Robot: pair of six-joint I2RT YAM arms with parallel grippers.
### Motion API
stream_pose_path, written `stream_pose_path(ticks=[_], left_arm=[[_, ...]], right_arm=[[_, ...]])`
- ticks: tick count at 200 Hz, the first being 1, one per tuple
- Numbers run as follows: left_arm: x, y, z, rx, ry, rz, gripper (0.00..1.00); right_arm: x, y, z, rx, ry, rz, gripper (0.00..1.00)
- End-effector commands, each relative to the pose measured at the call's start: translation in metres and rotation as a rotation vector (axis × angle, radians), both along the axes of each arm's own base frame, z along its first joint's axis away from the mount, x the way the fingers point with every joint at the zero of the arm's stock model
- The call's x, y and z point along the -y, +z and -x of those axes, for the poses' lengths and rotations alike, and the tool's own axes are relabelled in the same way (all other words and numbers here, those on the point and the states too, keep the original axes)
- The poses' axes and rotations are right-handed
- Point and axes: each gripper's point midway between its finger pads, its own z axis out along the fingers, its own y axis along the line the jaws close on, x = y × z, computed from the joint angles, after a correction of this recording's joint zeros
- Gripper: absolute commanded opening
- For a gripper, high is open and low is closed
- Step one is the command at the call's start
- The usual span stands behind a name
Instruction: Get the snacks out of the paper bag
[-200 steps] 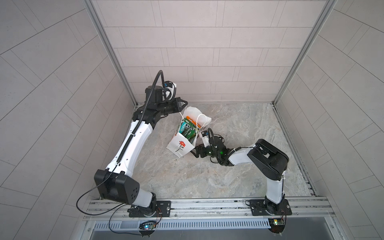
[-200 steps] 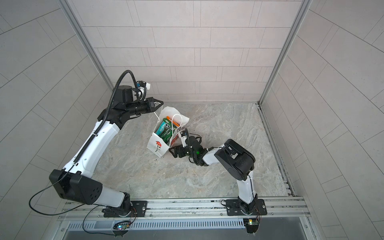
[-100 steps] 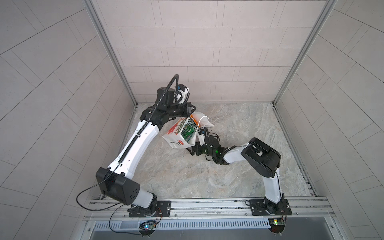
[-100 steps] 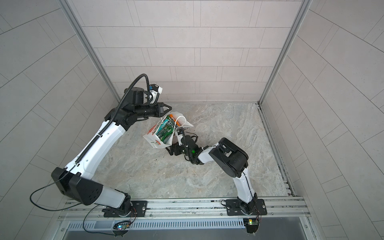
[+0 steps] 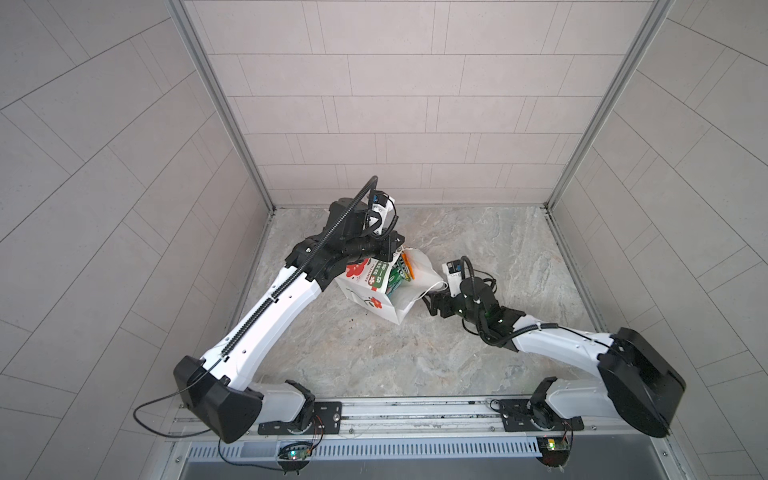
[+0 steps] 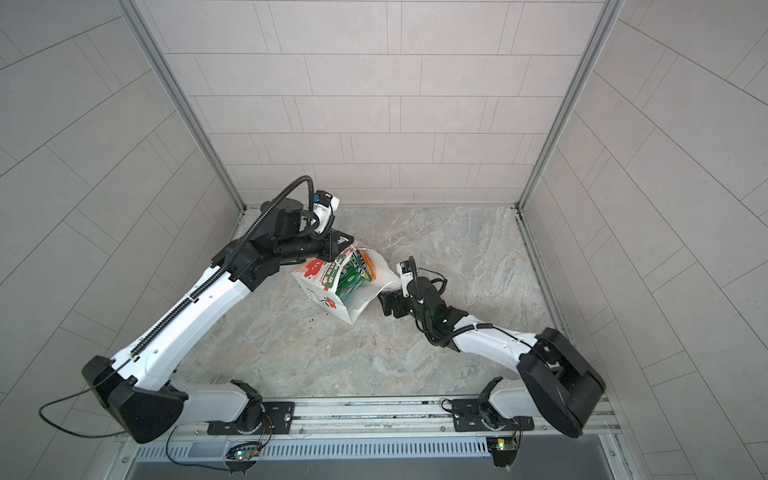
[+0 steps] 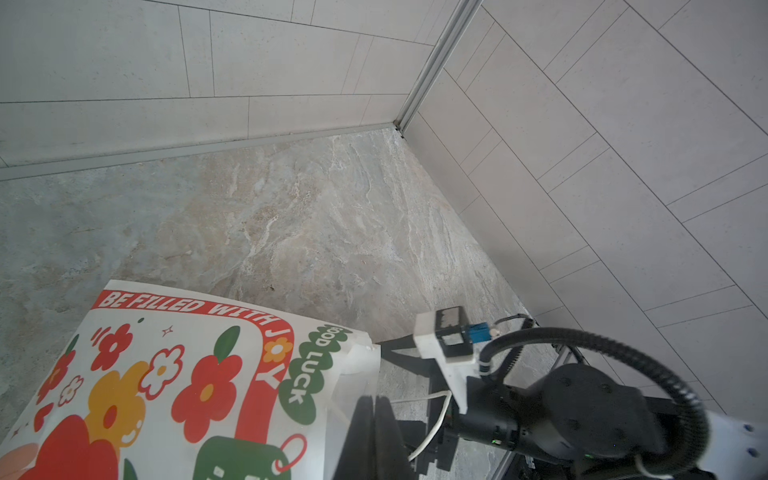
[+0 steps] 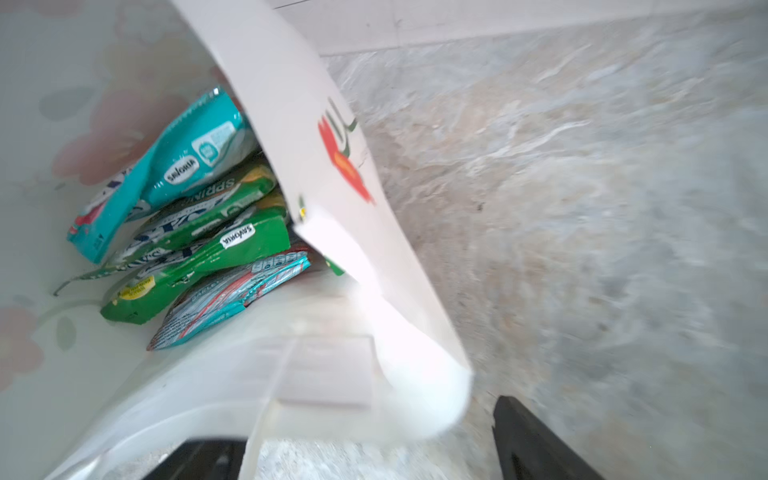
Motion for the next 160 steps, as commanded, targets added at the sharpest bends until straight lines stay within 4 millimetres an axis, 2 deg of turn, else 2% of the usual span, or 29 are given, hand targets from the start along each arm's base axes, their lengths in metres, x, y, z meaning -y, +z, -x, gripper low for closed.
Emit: stream_pose_path(ticks=[1, 18, 32, 55, 63, 66, 75, 105, 119, 160], left_arm=[[0.000, 0.018, 0.003, 0.062, 0.027, 0.030, 0.00], [0.003, 0.017, 0.005, 0.061, 0.034, 0.034, 0.00], [0.004, 0.017, 0.005, 0.060, 0.046, 0.038, 0.00], [0.007, 0.018, 0.002, 0.057, 0.063, 0.065, 0.00], [0.009, 0.018, 0.002, 0.054, 0.058, 0.076, 0.00], [0.010, 0.018, 0.002, 0.052, 0.058, 0.077, 0.00], [0.010, 0.018, 0.001, 0.048, 0.063, 0.080, 0.00], [0.007, 0.021, 0.003, 0.054, 0.074, 0.086, 0.00], [0.004, 0.022, 0.002, 0.056, 0.092, 0.089, 0.00], [0.004, 0.026, 0.002, 0.045, 0.104, 0.110, 0.00]], right_arm=[[0.062, -0.005, 0.014, -0.002, -0.146, 0.235, 0.94], [0.073, 0.015, 0.021, 0.038, -0.144, 0.229, 0.94], [0.066, 0.034, 0.030, 0.068, -0.076, 0.186, 0.94], [0.039, 0.059, 0.045, 0.086, 0.096, 0.097, 0.94], [0.029, 0.058, 0.051, 0.073, 0.153, 0.074, 0.93], [0.023, 0.071, 0.051, 0.090, 0.179, 0.046, 0.93], [0.010, 0.078, 0.056, 0.081, 0.247, 0.005, 0.90], [-0.025, 0.086, 0.063, 0.045, 0.406, -0.083, 0.78], [-0.039, 0.084, 0.066, 0.036, 0.454, -0.095, 0.76], [-0.071, 0.058, 0.072, -0.031, 0.555, -0.034, 0.73]])
